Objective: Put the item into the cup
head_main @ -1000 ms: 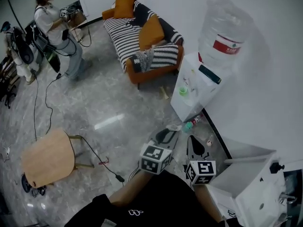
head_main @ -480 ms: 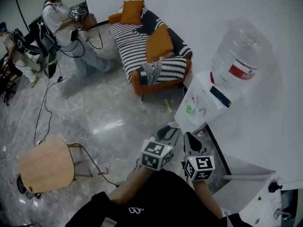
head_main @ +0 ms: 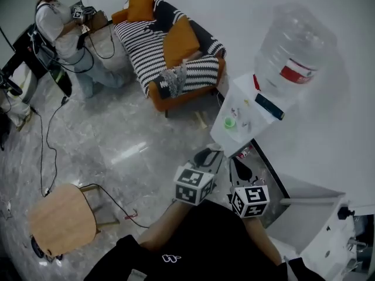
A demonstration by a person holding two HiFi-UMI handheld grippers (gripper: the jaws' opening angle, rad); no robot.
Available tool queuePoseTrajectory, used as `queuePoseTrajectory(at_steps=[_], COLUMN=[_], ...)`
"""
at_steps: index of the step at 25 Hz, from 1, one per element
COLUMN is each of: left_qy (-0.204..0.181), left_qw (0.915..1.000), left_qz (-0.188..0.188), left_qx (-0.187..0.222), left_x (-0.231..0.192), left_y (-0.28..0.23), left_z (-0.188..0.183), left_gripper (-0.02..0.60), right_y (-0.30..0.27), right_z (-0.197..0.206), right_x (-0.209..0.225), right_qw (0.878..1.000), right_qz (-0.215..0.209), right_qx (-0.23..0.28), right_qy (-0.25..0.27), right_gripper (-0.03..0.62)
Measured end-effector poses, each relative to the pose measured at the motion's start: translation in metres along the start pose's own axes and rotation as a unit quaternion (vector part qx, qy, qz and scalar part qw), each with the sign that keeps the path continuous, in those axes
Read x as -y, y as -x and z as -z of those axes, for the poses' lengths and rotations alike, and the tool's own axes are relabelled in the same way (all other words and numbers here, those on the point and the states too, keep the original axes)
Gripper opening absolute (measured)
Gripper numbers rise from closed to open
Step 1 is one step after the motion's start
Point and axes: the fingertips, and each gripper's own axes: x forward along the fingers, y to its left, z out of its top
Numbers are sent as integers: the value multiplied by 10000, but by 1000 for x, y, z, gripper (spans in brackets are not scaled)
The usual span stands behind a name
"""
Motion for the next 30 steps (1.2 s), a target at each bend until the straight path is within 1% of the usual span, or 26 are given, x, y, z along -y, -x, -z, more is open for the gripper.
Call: queuePoseTrajectory(at_steps=[6,12,16,20,22,26,30], left_qy=[100,252,311,350,299,71,-118], left_qw=[9998,9988,9980,9965,9959,9948,9923], left_qz=[108,205,201,71,27,-47,-148], left_qx=[-123,-358,-508,-759,-856,-1019,-1223], left_x=[-1,4,7,-1,-5,-14,-33], left_y=[-11,-16,-24,-30,-39,-61,-87], left_z=[2,21,34,51,54,55,63], left_gripper=[110,110,110,110,110,110,110], right_y=[-4,5,9,4,1,-17,-51], right_z=[3,19,37,55,64,88,106], right_x=[3,14,17,13,16,28,55], right_qw=[9999,9986,9973,9952,9936,9896,9855], right_qz=[118,343,344,241,201,123,204], right_qx=[-107,-306,-544,-747,-844,-958,-925], right_qy=[-25,-268,-353,-577,-721,-1067,-1406], right_gripper=[12,12,12,12,12,12,12])
